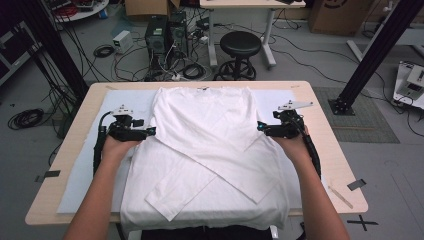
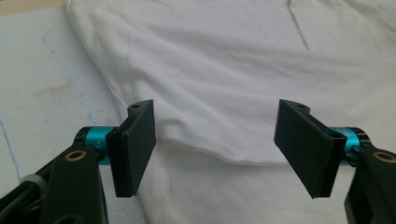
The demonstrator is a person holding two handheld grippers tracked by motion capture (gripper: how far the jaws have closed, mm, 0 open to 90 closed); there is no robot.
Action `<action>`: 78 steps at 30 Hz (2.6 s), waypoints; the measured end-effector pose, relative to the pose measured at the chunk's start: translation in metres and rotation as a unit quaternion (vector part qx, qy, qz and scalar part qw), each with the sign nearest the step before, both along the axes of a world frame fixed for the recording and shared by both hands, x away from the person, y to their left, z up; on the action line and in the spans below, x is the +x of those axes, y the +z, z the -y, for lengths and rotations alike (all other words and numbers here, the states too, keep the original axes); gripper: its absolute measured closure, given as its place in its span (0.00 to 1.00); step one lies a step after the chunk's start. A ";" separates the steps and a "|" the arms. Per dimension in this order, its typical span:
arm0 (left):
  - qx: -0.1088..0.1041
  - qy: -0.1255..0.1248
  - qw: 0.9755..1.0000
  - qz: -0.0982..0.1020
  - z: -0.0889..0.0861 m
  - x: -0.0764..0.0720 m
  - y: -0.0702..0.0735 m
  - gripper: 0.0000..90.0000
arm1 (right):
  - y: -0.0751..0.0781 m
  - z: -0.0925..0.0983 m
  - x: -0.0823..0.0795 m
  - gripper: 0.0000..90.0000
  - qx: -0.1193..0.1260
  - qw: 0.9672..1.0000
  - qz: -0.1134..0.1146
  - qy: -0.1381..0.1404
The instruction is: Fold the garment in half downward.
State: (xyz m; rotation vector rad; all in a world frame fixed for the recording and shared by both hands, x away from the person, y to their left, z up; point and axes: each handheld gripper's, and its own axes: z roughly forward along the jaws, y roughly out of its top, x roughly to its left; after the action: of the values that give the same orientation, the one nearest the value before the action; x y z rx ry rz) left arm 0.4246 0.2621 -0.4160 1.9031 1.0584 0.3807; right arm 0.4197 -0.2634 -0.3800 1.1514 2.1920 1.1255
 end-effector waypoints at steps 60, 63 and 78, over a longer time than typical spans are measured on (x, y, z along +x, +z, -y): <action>-0.023 0.018 0.999 0.016 0.018 0.053 0.011 0.93 | -0.023 -0.013 0.089 0.98 0.022 0.998 -0.036 -0.044; -0.029 0.008 0.999 0.016 0.015 0.044 0.015 0.93 | -0.017 -0.011 0.080 0.98 0.029 0.999 -0.026 -0.037; -0.043 -0.021 0.999 0.020 0.011 0.015 0.019 0.93 | -0.004 0.004 0.039 0.98 0.053 0.998 -0.018 0.001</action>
State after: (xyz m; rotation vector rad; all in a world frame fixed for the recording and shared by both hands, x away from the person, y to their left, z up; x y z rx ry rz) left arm 0.4396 0.2515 -0.3970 1.8318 0.9905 0.3432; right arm 0.4589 -0.2673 -0.3840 1.2231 2.1839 1.2439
